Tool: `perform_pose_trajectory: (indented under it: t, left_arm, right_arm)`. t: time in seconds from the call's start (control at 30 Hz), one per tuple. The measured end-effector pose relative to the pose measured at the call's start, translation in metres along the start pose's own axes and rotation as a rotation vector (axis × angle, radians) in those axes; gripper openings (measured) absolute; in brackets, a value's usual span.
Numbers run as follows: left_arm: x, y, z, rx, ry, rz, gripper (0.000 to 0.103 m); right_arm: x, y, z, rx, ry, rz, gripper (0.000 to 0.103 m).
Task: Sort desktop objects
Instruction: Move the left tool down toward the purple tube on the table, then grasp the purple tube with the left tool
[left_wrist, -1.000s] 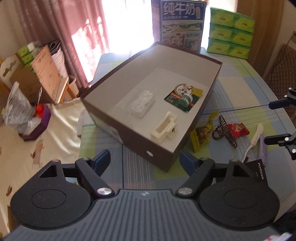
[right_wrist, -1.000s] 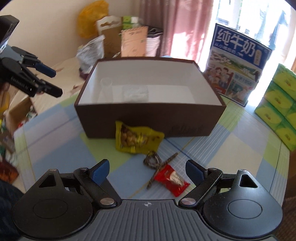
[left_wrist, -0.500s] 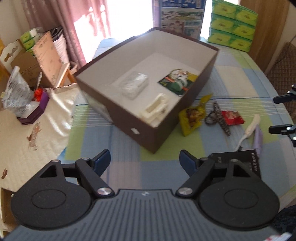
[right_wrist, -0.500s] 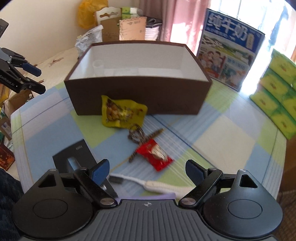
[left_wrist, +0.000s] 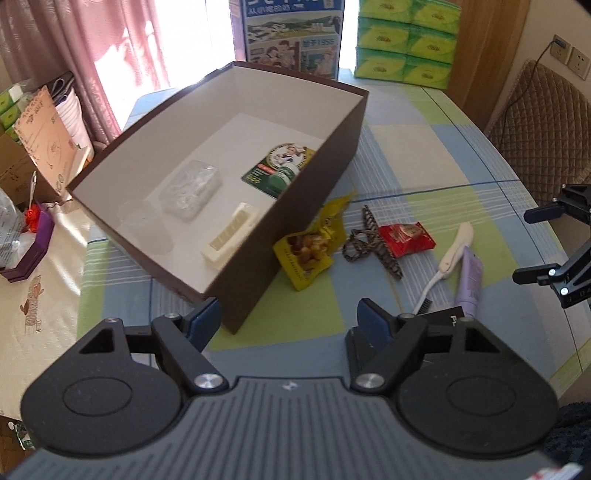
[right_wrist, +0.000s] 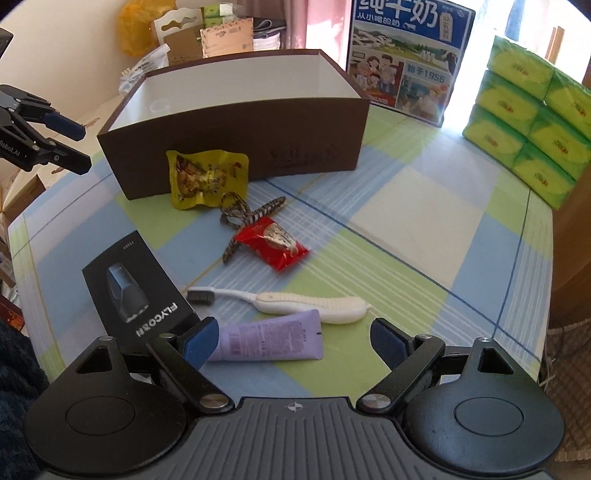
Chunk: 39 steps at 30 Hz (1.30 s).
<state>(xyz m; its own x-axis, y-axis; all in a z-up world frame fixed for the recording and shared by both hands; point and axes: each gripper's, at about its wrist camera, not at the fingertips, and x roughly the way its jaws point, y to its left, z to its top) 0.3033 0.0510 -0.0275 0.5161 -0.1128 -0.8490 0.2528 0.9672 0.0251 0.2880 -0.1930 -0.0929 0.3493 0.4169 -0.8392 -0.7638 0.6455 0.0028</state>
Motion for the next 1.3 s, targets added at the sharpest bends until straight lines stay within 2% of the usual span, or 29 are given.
perform_pose_trajectory:
  t: [0.17, 0.3, 0.57, 0.7, 0.77, 0.83, 1.03, 1.17, 1.27, 1.3]
  left_arm:
    - [0.010, -0.014, 0.002, 0.029, 0.018, -0.032, 0.076]
    - [0.025, -0.042, 0.006, 0.107, 0.029, -0.099, 0.072]
    - [0.071, -0.128, 0.013, 0.348, 0.076, -0.277, 0.059]
    - [0.092, -0.169, 0.016, 0.473, 0.092, -0.330, 0.057]
    - [0.103, -0.185, 0.017, 0.520, 0.115, -0.348, 0.049]
    - [0.115, -0.197, 0.016, 0.551, 0.151, -0.347, 0.039]
    - [0.140, -0.215, 0.006, 0.587, 0.208, -0.292, 0.037]
    - [0.142, -0.213, 0.004, 0.564, 0.195, -0.302, 0.037]
    - [0.142, -0.213, 0.004, 0.563, 0.179, -0.331, 0.028]
    - [0.141, -0.215, 0.003, 0.565, 0.175, -0.327, 0.028]
  right_arm:
    - [0.004, -0.003, -0.007, 0.019, 0.021, 0.002, 0.087]
    - [0.004, -0.010, -0.018, 0.074, 0.034, -0.011, 0.087]
    - [-0.016, -0.030, -0.056, 0.220, 0.046, -0.077, 0.087]
    - [-0.030, -0.041, -0.082, 0.321, 0.049, -0.111, 0.087]
    - [-0.036, -0.045, -0.095, 0.365, 0.051, -0.123, 0.087]
    - [-0.041, -0.048, -0.106, 0.406, 0.054, -0.133, 0.087]
    - [-0.052, -0.057, -0.135, 0.506, 0.053, -0.154, 0.087]
    - [-0.054, -0.063, -0.144, 0.535, 0.053, -0.152, 0.087]
    - [-0.052, -0.066, -0.145, 0.536, 0.055, -0.147, 0.087]
    - [-0.052, -0.067, -0.145, 0.535, 0.054, -0.144, 0.087]
